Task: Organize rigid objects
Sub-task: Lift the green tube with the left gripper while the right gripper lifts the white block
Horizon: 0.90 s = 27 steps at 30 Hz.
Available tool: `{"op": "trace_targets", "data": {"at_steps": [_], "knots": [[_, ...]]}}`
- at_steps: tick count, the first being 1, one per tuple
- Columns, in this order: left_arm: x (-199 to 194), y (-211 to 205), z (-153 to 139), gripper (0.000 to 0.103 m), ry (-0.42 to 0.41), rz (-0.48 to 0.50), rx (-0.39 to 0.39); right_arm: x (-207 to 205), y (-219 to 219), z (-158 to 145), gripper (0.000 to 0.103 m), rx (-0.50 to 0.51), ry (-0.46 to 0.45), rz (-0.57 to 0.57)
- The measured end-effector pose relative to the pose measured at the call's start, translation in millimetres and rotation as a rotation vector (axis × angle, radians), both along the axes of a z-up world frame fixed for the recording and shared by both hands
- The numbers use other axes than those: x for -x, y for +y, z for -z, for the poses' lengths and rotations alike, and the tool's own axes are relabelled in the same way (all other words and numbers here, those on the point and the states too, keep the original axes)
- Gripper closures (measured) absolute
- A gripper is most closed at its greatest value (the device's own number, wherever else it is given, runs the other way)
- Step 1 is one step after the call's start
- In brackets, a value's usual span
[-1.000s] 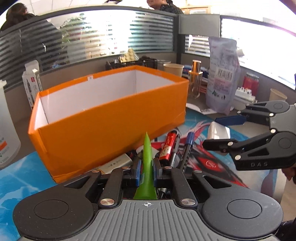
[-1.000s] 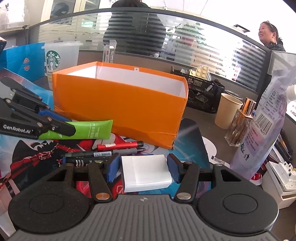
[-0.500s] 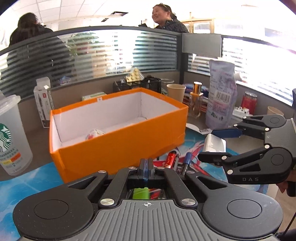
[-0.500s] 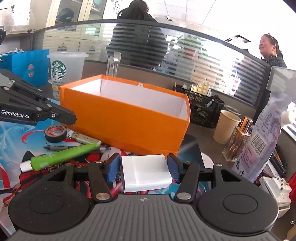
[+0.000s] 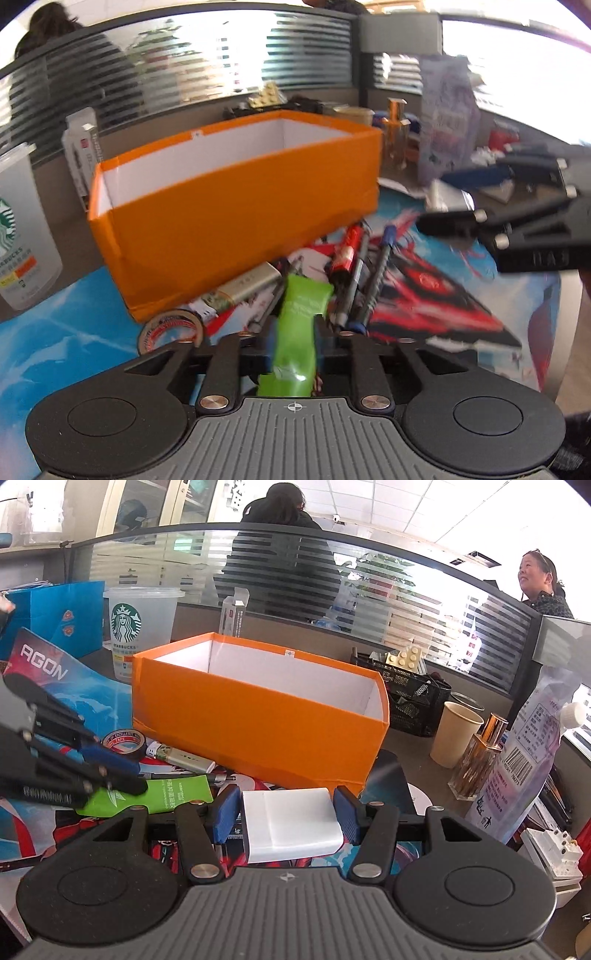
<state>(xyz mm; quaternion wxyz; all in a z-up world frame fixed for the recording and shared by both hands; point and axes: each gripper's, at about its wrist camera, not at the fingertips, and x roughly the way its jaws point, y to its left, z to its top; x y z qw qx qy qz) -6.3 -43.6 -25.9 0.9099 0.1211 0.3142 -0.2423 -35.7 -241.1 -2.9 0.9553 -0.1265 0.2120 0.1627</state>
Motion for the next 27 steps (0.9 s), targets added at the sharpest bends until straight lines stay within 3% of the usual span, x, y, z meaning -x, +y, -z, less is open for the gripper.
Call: {"op": "trace_targets", "data": {"at_steps": [2,3,5,8,9,10,11,18,27], "knots": [[4.3,-2.0,3.8,0.049,-0.009,0.014,-0.022,-0.5,-0.4,-0.2,0.050,0.000,0.000,0.001],[6.1,-2.5,6.3,0.030,-0.008,0.019,-0.030,-0.6,-0.7,0.2,0.050,-0.001,0.001,0.002],[8.9,-3.2,11.4,0.028,0.000,0.029,-0.041,-0.8,-1.8,1.0,0.050,-0.006,0.002,0.008],[7.0,0.8,19.2,0.036,0.048,0.026,0.010,-2.6,-3.6,2.0,0.050,-0.012,0.005,0.015],[5.3,3.2,18.9,0.048,0.055,0.018,0.032,-3.1,-4.0,2.3,0.050,-0.016,0.006,0.017],[5.5,3.8,18.5,0.071,0.039,0.007,0.024,-3.9,-4.1,2.5,0.050,-0.018,0.008,0.018],[3.9,5.5,17.4,0.073,0.036,0.002,0.030,-4.3,-4.2,2.6,0.050,-0.021,0.009,0.017],[6.5,6.1,12.0,0.074,0.052,-0.003,0.055,-3.8,-5.0,-0.1,0.050,-0.025,0.001,0.015],[15.9,6.6,-24.9,0.074,-0.035,0.001,0.076,-1.0,-4.1,-8.4,0.050,-0.021,-0.022,0.007]]}}
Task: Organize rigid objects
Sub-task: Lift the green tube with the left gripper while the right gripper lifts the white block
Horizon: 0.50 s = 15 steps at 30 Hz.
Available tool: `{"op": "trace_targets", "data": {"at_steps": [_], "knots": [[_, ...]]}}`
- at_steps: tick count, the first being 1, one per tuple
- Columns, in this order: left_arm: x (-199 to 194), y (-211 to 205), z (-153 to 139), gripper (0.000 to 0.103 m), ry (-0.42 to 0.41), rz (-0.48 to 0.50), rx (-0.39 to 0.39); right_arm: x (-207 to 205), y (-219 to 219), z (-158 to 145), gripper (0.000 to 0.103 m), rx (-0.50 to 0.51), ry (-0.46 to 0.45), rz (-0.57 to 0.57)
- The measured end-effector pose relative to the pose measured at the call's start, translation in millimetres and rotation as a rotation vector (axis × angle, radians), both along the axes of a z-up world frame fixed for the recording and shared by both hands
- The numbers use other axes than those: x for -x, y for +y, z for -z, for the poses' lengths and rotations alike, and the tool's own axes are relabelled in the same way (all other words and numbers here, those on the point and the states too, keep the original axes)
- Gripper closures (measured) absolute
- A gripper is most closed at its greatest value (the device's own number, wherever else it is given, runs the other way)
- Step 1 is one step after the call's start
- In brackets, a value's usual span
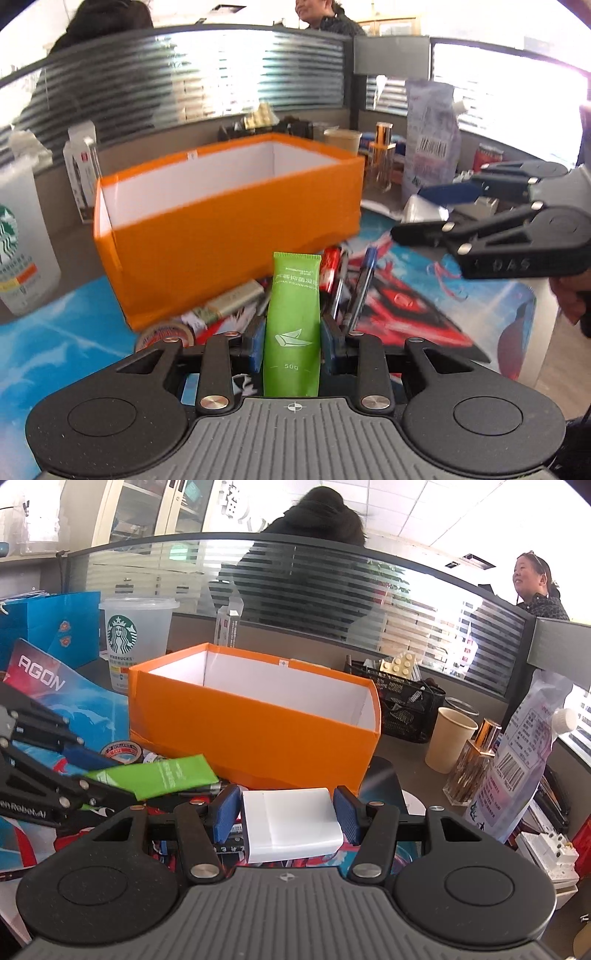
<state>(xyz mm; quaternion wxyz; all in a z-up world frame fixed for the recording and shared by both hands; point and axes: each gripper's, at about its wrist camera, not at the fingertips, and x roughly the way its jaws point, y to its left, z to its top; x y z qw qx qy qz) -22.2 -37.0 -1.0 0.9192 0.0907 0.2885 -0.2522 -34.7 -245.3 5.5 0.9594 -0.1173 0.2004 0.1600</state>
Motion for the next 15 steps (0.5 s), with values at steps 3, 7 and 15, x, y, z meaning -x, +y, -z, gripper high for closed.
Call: {"op": "trace_targets", "data": {"at_steps": [3,7,15], "knots": [[2.3,-0.8,-12.1,0.074,-0.026,0.001,0.008,1.8,2.1,-4.8,0.050,0.002,-0.013,-0.005],[4.1,-2.7,-26.2,0.074,-0.062,0.000,0.018,4.6,5.8,-12.9,0.050,0.002,-0.036,-0.011],[0.7,1.6,-47.2,0.074,-0.115,-0.016,0.052,4.8,14.1,-30.6,0.050,-0.002,-0.078,-0.025]]}}
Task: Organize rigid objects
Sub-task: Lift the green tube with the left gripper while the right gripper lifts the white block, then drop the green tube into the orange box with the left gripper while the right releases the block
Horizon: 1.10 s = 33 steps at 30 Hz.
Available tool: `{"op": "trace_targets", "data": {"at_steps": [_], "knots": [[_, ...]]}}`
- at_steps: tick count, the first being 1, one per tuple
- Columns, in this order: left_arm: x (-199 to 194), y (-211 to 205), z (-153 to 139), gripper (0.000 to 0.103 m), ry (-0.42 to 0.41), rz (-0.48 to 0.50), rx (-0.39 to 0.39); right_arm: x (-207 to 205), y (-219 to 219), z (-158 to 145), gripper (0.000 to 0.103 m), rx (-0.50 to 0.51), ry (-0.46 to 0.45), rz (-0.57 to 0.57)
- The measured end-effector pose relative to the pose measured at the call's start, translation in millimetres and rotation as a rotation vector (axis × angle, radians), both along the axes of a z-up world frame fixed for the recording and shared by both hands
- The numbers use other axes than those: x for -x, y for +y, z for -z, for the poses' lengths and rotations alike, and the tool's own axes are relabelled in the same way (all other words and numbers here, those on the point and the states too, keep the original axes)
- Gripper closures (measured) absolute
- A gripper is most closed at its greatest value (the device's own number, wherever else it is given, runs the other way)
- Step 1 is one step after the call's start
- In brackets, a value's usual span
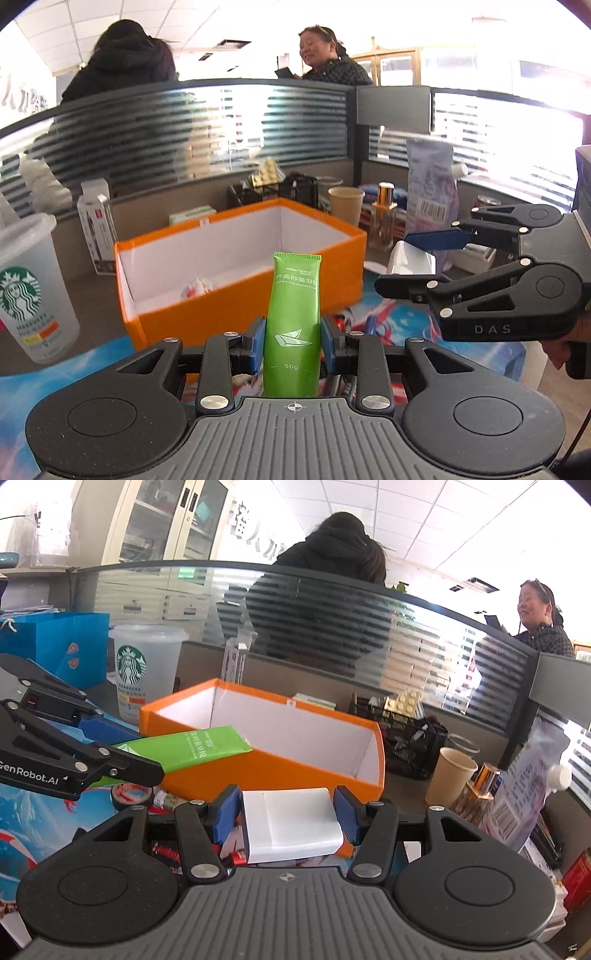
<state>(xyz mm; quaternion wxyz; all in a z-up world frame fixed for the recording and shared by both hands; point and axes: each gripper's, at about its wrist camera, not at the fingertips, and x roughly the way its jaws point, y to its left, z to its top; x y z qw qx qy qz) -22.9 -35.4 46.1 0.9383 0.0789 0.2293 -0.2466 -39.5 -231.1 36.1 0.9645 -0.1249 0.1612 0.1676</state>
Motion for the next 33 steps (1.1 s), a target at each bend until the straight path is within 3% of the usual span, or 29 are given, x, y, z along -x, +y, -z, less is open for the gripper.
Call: {"op": "trace_targets", "data": {"at_steps": [22,33], "knots": [[-49.9,18.0,-23.8,0.074,-0.030,-0.079,0.087,-42.6,9.3,-30.7,0.050,-0.002,-0.054,-0.028],[-106.3,27.3,-17.3,0.074,0.030,-0.162,0.117,-91.8,9.8,-33.6,0.050,-0.029,-0.042,-0.035]]}}
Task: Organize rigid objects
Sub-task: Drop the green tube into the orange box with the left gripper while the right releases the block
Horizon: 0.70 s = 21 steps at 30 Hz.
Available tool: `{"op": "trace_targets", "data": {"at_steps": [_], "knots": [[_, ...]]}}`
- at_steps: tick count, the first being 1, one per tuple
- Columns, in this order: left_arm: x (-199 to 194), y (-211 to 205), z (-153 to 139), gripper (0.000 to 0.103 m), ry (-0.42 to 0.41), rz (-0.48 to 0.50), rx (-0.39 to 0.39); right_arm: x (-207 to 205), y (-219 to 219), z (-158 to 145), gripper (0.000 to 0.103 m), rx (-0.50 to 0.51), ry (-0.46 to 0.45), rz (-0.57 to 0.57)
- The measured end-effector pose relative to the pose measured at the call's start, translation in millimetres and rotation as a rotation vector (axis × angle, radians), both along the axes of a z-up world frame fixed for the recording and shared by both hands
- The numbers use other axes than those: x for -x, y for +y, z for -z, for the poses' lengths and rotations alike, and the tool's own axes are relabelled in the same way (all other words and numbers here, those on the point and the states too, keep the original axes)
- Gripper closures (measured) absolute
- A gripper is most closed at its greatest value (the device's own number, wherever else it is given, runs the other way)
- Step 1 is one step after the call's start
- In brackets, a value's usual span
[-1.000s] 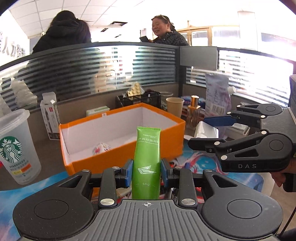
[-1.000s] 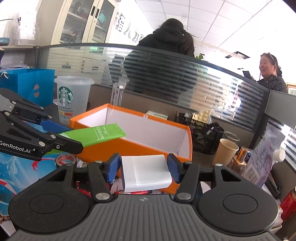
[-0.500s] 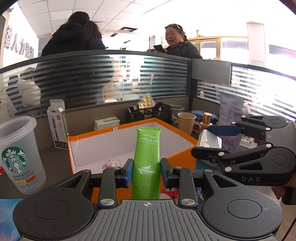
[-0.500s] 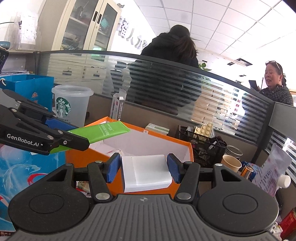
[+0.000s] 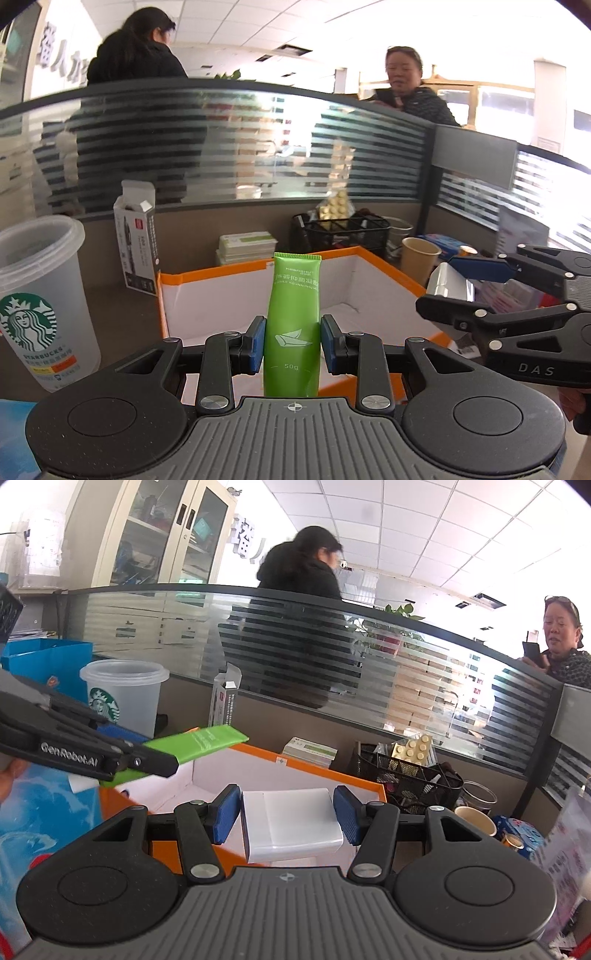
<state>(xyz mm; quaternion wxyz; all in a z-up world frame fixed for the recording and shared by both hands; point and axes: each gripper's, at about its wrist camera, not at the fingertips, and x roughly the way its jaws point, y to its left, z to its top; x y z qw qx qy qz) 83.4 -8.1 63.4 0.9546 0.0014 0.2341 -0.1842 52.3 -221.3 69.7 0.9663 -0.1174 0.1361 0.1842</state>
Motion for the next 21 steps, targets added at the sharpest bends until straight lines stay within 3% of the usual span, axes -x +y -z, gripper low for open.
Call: {"op": "trace_targets", "data": {"at_steps": [12,14,21], "knots": [[-46.6,-2.9,29.2,0.074,0.112,-0.048,-0.001,-61.4,-2.2,12.4,0.050,-0.054,0.077,0.014],[-50.7,-2.8,33.0,0.082,0.126,-0.051,-0.004,-71.3,-2.2,19.1,0.050,-0.054,0.103,0.021],[-59.9,-1.8,41.3,0.082,0.165,-0.051,-0.006,-94.7,-2.7,38.9,0.050,-0.057,0.174,0.032]]}}
